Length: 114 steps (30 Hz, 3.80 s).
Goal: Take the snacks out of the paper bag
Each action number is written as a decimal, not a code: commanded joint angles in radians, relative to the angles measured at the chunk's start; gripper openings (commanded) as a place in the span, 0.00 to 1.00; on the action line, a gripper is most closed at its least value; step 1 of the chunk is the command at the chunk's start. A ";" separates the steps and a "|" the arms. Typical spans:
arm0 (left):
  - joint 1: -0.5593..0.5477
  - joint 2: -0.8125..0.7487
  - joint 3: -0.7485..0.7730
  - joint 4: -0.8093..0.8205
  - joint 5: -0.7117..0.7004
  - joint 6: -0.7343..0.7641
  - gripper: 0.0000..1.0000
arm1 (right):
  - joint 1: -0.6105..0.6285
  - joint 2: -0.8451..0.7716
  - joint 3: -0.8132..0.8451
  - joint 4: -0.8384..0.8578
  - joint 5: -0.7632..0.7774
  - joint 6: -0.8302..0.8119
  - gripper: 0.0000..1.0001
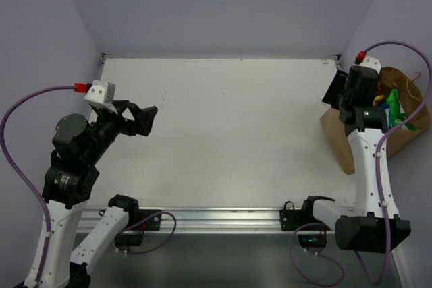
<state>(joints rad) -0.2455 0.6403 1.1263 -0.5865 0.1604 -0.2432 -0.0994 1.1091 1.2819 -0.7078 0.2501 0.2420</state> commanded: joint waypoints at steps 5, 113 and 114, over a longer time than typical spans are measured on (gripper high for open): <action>-0.008 -0.001 0.023 0.011 0.024 0.015 1.00 | -0.005 0.012 -0.026 0.054 -0.040 -0.009 0.36; -0.587 0.457 0.225 -0.252 -0.742 -0.657 1.00 | 1.023 -0.207 0.037 0.085 0.330 0.233 0.99; -0.587 0.458 0.225 -0.256 -0.757 -0.657 1.00 | 1.023 -0.215 0.028 0.090 0.328 0.233 0.99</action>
<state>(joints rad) -0.8280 1.1130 1.3239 -0.7750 -0.5007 -0.8532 0.9272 0.9127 1.3300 -0.6605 0.5892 0.4606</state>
